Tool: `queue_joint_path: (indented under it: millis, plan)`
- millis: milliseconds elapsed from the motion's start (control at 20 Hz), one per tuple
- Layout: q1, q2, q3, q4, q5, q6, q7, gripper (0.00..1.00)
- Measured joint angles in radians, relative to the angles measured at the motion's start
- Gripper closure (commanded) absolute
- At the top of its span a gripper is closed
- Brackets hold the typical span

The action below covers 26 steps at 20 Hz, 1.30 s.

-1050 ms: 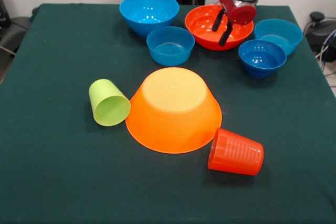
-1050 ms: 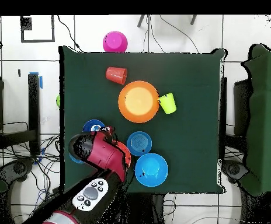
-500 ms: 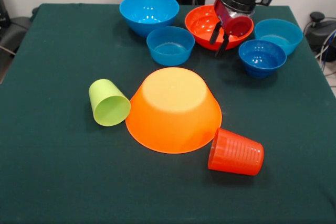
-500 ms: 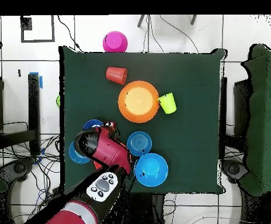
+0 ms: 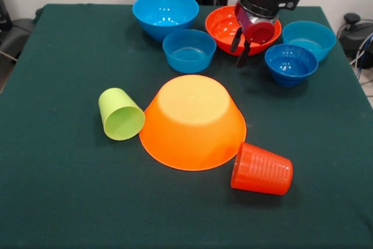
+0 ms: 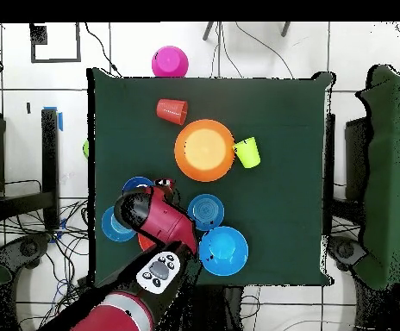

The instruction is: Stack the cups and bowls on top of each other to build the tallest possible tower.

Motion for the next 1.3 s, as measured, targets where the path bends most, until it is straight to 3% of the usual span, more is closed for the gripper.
queue_joint_path:
  millis: [550,1100,1300]
  plan:
    - [0.014,-0.012,-0.003,0.000,0.000,0.002,0.000,0.00]
    - [0.124,-0.074,-0.032,0.001,0.000,0.051,0.000,0.00]
    - [0.130,-0.078,-0.032,0.002,0.000,0.051,0.000,0.00]
